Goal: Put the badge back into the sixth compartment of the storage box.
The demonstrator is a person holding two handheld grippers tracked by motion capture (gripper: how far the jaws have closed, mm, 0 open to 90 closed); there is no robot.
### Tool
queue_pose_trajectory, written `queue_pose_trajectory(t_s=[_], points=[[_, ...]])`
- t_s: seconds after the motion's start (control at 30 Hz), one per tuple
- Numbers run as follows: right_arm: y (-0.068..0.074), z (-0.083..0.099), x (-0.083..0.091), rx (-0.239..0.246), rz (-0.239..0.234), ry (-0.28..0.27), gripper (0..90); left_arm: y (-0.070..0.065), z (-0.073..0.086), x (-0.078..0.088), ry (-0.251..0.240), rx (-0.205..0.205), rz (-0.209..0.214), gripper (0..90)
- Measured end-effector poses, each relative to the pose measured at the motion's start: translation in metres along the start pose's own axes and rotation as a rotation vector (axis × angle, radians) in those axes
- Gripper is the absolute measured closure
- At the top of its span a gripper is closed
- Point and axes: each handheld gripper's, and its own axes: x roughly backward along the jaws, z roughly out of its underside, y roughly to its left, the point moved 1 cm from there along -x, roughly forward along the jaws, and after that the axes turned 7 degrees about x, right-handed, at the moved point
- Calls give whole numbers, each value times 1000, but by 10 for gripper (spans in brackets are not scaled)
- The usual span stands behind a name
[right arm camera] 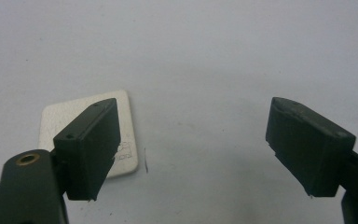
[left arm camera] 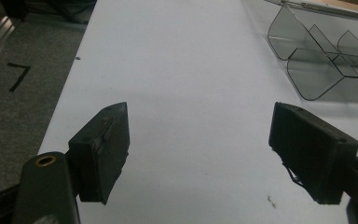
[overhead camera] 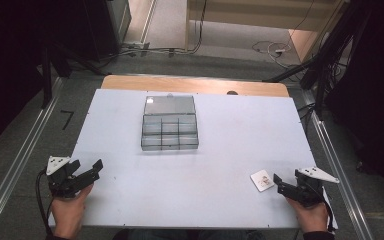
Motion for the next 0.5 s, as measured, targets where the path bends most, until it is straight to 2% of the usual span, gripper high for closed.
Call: queue_pose_trajectory(t_s=[0.5], points=[[10,-1,-3,25,-38,9,164,0,0,0,5,4,3,205]])
